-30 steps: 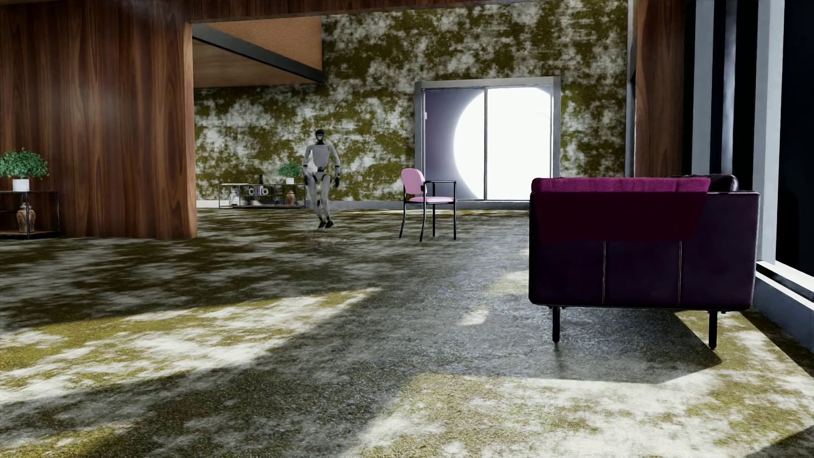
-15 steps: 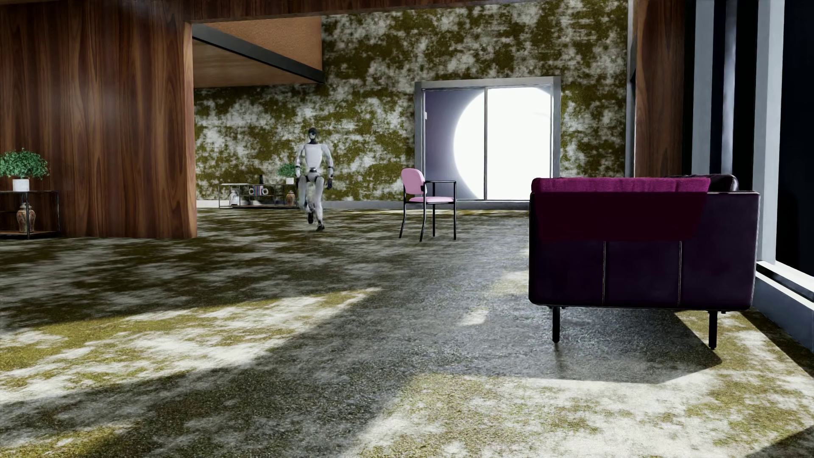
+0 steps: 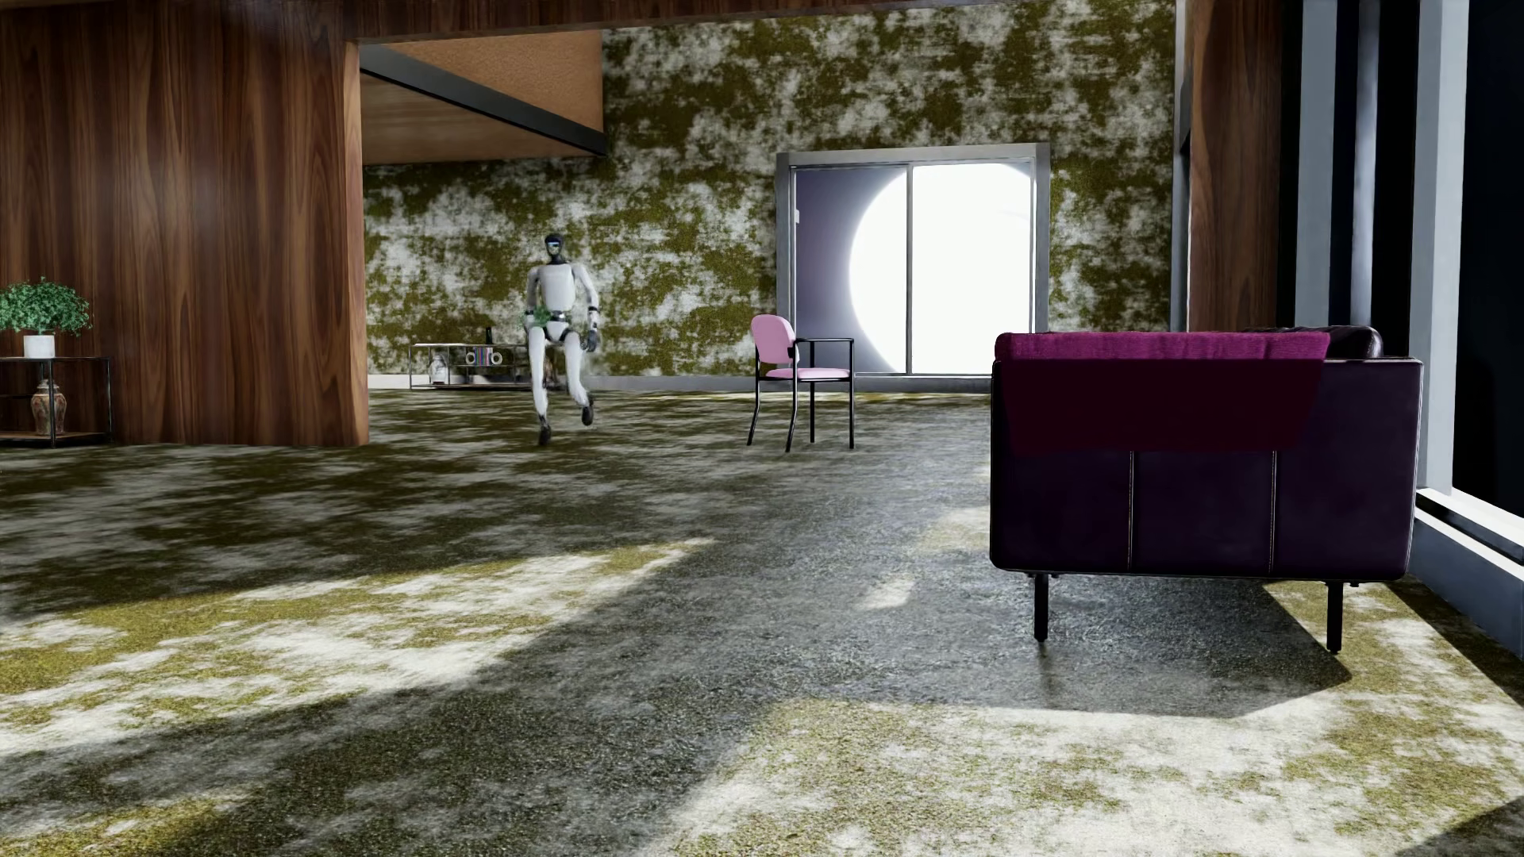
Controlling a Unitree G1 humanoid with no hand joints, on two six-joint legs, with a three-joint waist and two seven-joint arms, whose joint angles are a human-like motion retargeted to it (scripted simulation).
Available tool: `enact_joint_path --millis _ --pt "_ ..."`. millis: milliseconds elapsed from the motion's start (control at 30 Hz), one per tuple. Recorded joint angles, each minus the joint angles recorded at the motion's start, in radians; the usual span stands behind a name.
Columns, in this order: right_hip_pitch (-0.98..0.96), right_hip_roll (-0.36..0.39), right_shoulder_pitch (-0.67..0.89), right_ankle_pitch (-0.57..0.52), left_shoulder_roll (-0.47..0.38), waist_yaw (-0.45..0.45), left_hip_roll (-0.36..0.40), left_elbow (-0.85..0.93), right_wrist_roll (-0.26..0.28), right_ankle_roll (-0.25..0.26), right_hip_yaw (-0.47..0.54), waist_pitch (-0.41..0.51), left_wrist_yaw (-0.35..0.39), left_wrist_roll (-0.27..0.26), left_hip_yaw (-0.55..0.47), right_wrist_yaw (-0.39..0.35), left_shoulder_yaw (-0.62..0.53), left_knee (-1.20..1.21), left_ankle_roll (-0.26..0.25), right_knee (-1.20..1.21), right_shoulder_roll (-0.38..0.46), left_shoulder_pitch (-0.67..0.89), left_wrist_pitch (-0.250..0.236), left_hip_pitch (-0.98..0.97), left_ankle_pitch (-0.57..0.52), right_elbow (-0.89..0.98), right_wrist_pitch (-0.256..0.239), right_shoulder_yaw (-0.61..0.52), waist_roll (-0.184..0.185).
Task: Walk towards the dark pink sofa
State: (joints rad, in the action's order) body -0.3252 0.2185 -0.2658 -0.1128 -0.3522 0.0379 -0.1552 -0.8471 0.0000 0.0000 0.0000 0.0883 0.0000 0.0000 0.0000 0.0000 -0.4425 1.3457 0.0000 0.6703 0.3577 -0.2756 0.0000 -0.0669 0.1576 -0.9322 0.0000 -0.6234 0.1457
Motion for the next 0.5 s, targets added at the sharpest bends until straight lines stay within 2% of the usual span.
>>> enact_joint_path --millis 33,67,133,200,233,267,300,333,367,400,433,467,500 --pt "0.106 -0.009 0.026 0.077 0.000 -0.054 0.021 -0.015 0.000 0.000 0.000 0.004 0.000 0.000 0.000 0.000 -0.014 0.012 0.000 -0.051 0.006 -0.011 0.000 -0.099 0.086 0.007 0.000 0.000 -0.027" --pt "0.188 -0.017 0.046 0.153 -0.001 -0.129 0.025 -0.021 0.000 0.000 0.000 -0.007 0.000 0.000 0.000 0.000 -0.004 -0.049 0.000 -0.094 0.015 -0.028 0.000 -0.192 0.118 0.032 0.000 0.004 -0.053" --pt "0.410 -0.065 0.067 0.308 -0.015 -0.228 0.036 -0.028 0.000 0.000 0.000 0.015 0.000 0.000 0.000 0.000 0.000 -0.318 0.000 -0.204 0.052 -0.051 0.000 -0.288 0.105 0.161 0.000 0.012 -0.090" --pt "0.553 -0.084 0.117 0.462 -0.012 -0.286 0.010 -0.029 0.000 0.000 0.000 0.004 0.000 0.000 0.000 0.000 0.019 -0.665 0.000 -0.254 0.074 -0.070 0.000 -0.368 0.046 0.219 0.000 0.060 -0.090" --pt "0.595 -0.092 0.137 0.501 -0.011 -0.299 0.005 -0.038 0.000 0.000 0.000 -0.013 0.000 0.000 0.000 0.000 0.011 -0.795 0.000 -0.259 0.084 -0.075 0.000 -0.400 0.007 0.252 0.000 0.078 -0.090" --pt "0.640 -0.099 0.162 0.512 -0.011 -0.316 -0.019 -0.052 0.000 0.000 0.000 -0.027 0.000 0.000 0.000 0.000 0.005 -1.174 0.000 -0.256 0.086 -0.079 0.000 -0.421 -0.266 0.253 0.000 0.077 -0.086" --pt "0.686 -0.135 0.169 0.482 -0.011 -0.346 -0.029 -0.061 0.000 0.000 0.000 -0.022 0.000 0.000 0.000 0.000 0.010 -0.847 0.000 -0.241 0.082 -0.086 0.000 -0.443 -0.052 0.256 0.000 0.104 -0.094" --pt "0.728 -0.173 0.157 0.420 -0.005 -0.365 -0.022 -0.080 0.000 0.000 0.000 -0.020 0.000 0.000 0.000 0.000 0.002 -0.736 0.000 -0.203 0.075 -0.089 0.000 -0.468 0.057 0.273 0.000 0.142 -0.100" --pt "0.724 -0.208 0.127 0.293 0.001 -0.374 -0.010 -0.111 0.000 0.000 0.000 -0.045 0.000 0.000 0.000 0.000 -0.004 -0.626 0.000 -0.121 0.061 -0.097 0.000 -0.497 -0.003 0.253 0.000 0.139 -0.111" --pt "0.693 -0.241 0.110 0.084 0.003 -0.362 0.038 -0.155 0.000 0.000 0.000 -0.053 0.000 0.000 0.000 0.000 -0.016 -0.518 0.000 0.021 0.025 -0.097 0.000 -0.503 -0.018 0.187 0.000 0.141 -0.140" --pt "0.623 -0.248 0.087 -0.086 0.007 -0.340 0.073 -0.180 0.000 0.000 0.000 -0.042 0.000 0.000 0.000 0.000 -0.008 -0.462 0.000 0.225 0.014 -0.087 0.000 -0.451 0.031 0.137 0.000 0.152 -0.143" --pt "0.498 -0.267 0.066 -0.137 0.014 -0.324 0.149 -0.149 0.000 0.000 0.000 -0.022 0.000 0.000 0.000 0.000 0.021 -0.470 0.000 0.487 0.013 -0.087 0.000 -0.379 0.087 0.121 0.000 0.138 -0.157" --pt "0.403 -0.248 0.075 -0.047 0.014 -0.273 0.178 -0.130 0.000 0.000 0.000 -0.004 0.000 0.000 0.000 0.000 0.019 -0.515 0.000 0.649 0.006 -0.085 0.000 -0.271 0.114 0.075 0.000 0.072 -0.151"
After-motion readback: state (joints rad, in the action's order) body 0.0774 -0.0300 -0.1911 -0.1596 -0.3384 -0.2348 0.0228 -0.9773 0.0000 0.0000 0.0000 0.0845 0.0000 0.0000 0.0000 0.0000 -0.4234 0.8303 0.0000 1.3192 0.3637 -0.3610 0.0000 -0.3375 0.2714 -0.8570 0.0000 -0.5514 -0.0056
